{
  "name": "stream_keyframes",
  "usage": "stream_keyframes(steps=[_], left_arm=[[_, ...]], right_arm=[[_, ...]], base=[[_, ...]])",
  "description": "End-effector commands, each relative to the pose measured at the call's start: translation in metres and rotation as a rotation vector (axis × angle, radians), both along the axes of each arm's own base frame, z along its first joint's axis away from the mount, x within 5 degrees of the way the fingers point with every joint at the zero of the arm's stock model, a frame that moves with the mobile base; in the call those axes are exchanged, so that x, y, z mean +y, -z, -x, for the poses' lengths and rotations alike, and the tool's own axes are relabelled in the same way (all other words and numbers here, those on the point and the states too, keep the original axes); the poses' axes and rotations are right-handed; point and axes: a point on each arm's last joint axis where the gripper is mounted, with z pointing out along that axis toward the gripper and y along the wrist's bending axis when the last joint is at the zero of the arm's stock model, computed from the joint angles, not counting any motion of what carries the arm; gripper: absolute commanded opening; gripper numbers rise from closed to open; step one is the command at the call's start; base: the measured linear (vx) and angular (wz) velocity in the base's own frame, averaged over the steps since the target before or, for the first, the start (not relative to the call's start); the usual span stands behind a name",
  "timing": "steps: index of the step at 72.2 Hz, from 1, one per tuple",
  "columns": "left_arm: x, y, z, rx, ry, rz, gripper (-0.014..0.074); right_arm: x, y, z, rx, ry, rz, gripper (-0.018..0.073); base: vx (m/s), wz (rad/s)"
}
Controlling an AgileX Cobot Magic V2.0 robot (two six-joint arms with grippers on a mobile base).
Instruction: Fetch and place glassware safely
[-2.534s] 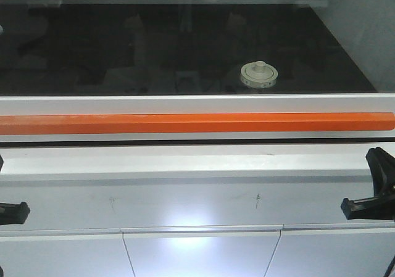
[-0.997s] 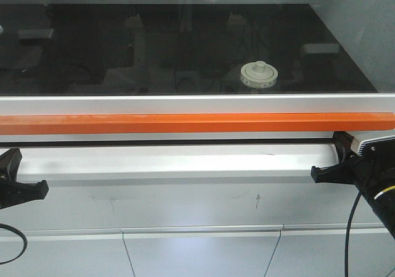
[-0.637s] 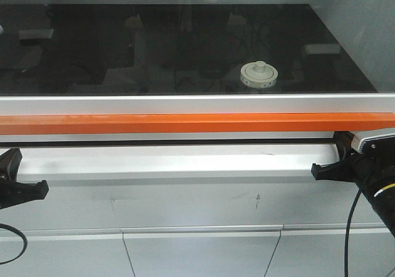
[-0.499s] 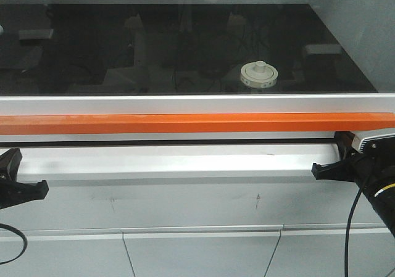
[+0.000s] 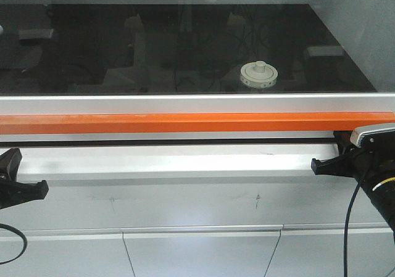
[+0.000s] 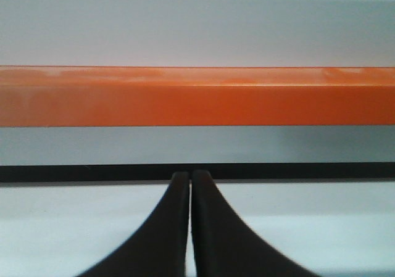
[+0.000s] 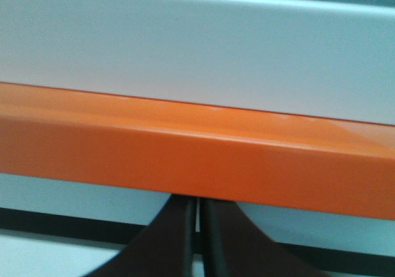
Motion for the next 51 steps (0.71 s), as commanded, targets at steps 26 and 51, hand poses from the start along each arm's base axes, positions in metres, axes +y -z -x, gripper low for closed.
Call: stream_keyframes(steps=[26, 51], left_arm=[[0.001, -0.014, -0.004, -0.091, -0.003, -0.033, -0.0001], [0.0, 0.0, -0.011, -0.079, -0.006, -0.021, -0.0001]], right_arm=[[0.001, -0.034, -0.007, -0.253, -0.011, -0.013, 0.0], [0.001, -0.035, -0.007, -0.264, -0.012, -0.014, 0.0]], base=[[0.0, 0.0], [0.0, 0.0]])
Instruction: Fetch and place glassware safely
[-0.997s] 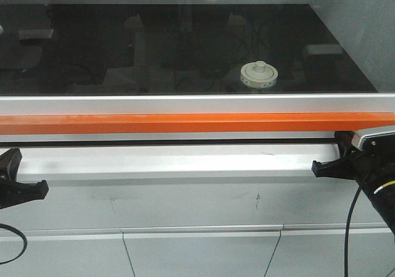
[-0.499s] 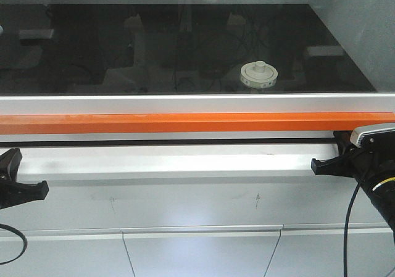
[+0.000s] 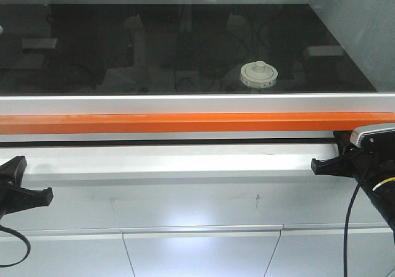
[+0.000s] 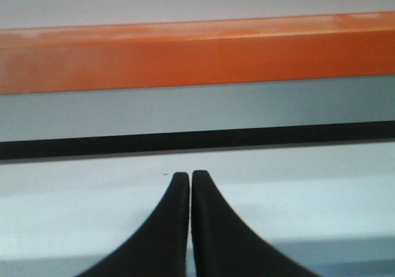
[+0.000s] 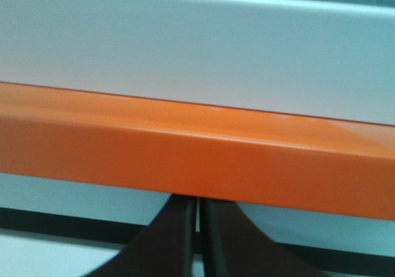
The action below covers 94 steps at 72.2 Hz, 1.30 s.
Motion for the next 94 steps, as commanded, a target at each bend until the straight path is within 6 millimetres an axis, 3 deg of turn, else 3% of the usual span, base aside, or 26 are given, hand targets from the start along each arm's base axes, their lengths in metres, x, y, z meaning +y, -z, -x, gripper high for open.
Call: stream_keyframes(steps=[1, 26, 66, 94], left_arm=[[0.0, -0.014, -0.008, -0.141, -0.014, 0.037, -0.0001], [-0.001, -0.008, -0.016, -0.167, -0.009, 0.055, -0.0001], [-0.005, -0.016, -0.056, -0.206, 0.024, 0.04, -0.0001], [-0.007, -0.027, -0.067, -0.287, 0.047, -0.005, -0.0001]], right_arm=[[0.001, -0.035, -0.007, -0.263, -0.009, -0.015, 0.0], [0.001, -0.035, -0.007, -0.262, -0.011, -0.015, 0.0], [0.001, -0.035, -0.007, -0.266, -0.011, -0.015, 0.0], [0.001, -0.035, -0.007, -0.266, -0.012, -0.015, 0.0]], base=[[0.0, 0.0], [0.0, 0.0], [0.0, 0.0], [0.0, 0.0]])
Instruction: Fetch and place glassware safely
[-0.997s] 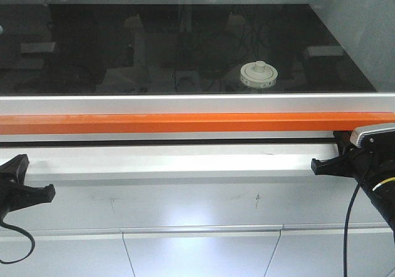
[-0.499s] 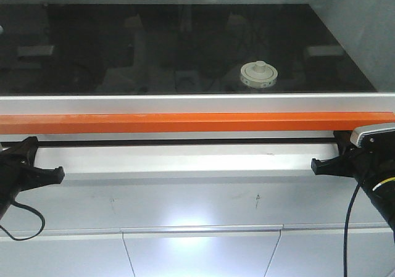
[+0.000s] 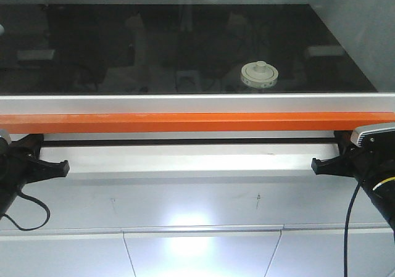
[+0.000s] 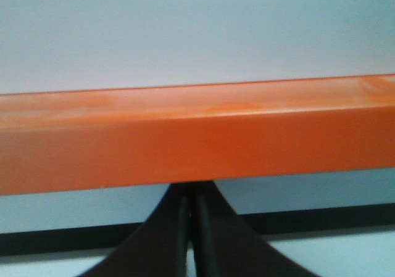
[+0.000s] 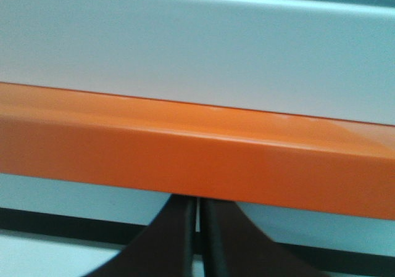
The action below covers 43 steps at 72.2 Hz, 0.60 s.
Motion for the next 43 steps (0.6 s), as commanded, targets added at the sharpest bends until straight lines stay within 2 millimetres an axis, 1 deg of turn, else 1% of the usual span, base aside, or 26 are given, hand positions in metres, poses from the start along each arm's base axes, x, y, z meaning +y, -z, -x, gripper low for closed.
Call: stream_keyframes(steps=[1, 17, 31, 43], left_arm=[[-0.001, -0.029, -0.013, -0.203, 0.008, -0.001, -0.0001], [-0.004, -0.036, -0.012, -0.27, 0.037, -0.007, -0.0001], [-0.003, -0.04, -0.011, -0.317, 0.032, 0.045, -0.0001], [-0.002, -0.04, -0.01, -0.319, 0.021, 0.054, -0.0001]], right_arm=[[0.001, -0.035, -0.006, -0.267, -0.012, -0.016, 0.0], [0.001, -0.035, -0.006, -0.267, -0.014, -0.015, 0.0], [0.001, -0.035, -0.006, -0.267, -0.014, -0.015, 0.0], [0.001, -0.035, -0.006, -0.266, -0.014, -0.023, 0.0]], base=[[0.0, 0.01], [0.0, 0.01], [0.0, 0.0], [0.0, 0.0]])
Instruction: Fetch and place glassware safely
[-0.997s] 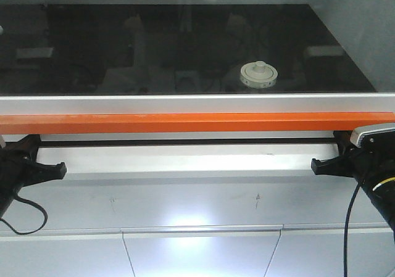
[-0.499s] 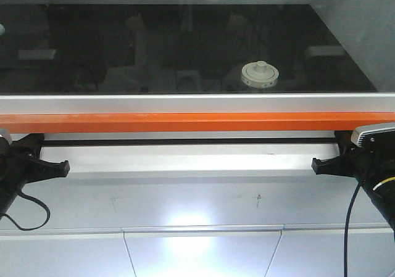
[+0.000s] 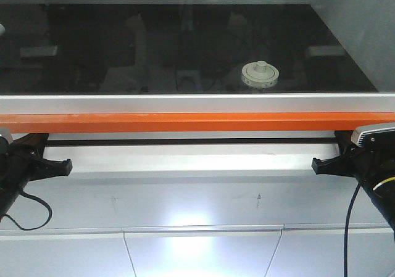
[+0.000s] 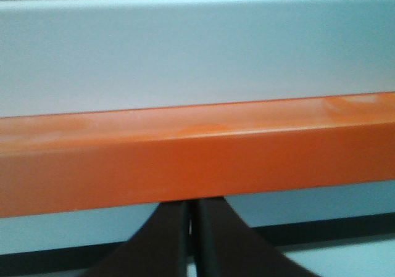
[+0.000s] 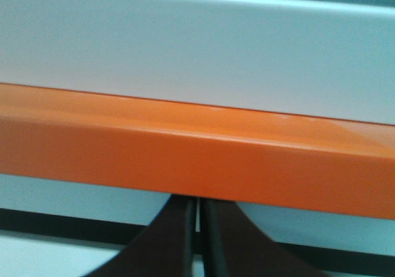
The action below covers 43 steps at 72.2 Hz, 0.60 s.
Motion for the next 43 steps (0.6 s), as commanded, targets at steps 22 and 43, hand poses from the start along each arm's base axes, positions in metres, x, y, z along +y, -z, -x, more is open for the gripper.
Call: stream_keyframes(steps=[22, 43], left_arm=[[0.001, -0.037, -0.01, -0.28, -0.018, 0.041, -0.0001], [0.004, -0.059, -0.003, -0.35, -0.045, 0.053, -0.0001]], right_arm=[[0.001, -0.035, -0.006, -0.267, -0.016, -0.023, 0.0], [0.003, -0.037, -0.005, -0.294, -0.042, -0.027, 0.0]], base=[[0.0, 0.0], [0.0, 0.0]])
